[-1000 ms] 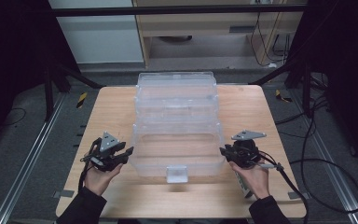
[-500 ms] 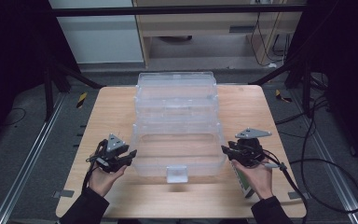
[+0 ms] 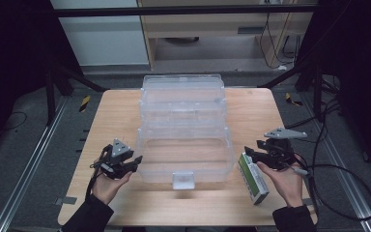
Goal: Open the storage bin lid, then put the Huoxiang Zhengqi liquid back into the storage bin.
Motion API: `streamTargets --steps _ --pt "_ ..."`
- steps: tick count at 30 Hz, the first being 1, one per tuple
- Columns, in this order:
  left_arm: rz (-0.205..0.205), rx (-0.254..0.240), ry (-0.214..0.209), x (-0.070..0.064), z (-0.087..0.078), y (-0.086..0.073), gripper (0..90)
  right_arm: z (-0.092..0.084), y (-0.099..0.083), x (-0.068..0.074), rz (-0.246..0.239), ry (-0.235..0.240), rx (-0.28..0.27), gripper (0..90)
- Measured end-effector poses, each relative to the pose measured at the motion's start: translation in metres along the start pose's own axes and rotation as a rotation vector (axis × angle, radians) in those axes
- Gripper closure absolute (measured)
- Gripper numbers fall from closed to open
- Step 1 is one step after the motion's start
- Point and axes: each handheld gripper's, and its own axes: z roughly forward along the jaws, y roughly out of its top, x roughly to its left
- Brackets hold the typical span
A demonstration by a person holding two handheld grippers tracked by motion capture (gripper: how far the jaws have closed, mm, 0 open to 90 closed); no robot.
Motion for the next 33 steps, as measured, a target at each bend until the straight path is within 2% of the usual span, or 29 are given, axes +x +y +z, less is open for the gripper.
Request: streamTargets --steps 4,10,15,23,27,33 --pt "0.002 -0.001 -0.001 -0.001 -0.001 0.000 57.5 -0.004 0.002 -0.001 -0.009 -0.018 0.016 43.4" --pt "0.003 0.003 -0.001 -0.001 0.000 0.000 57.0 -0.008 0.003 0.002 -0.031 0.001 0.077 38.4" --pt "0.006 0.006 -0.001 -0.001 -0.001 0.000 56.8 -0.010 0.003 0.001 -0.027 -0.005 0.122 36.9" --pt "0.010 0.005 0.004 -0.002 -0.001 0.000 56.1 -0.016 0.009 -0.001 -0.039 -0.004 0.198 36.2" --pt "0.005 0.008 0.002 -0.002 0.000 0.000 55.6 -0.016 0.009 -0.002 -0.047 -0.010 0.249 35.6" --pt "0.007 0.007 0.000 -0.002 0.000 0.000 55.0 -0.015 0.009 0.000 -0.052 -0.001 0.297 36.4"
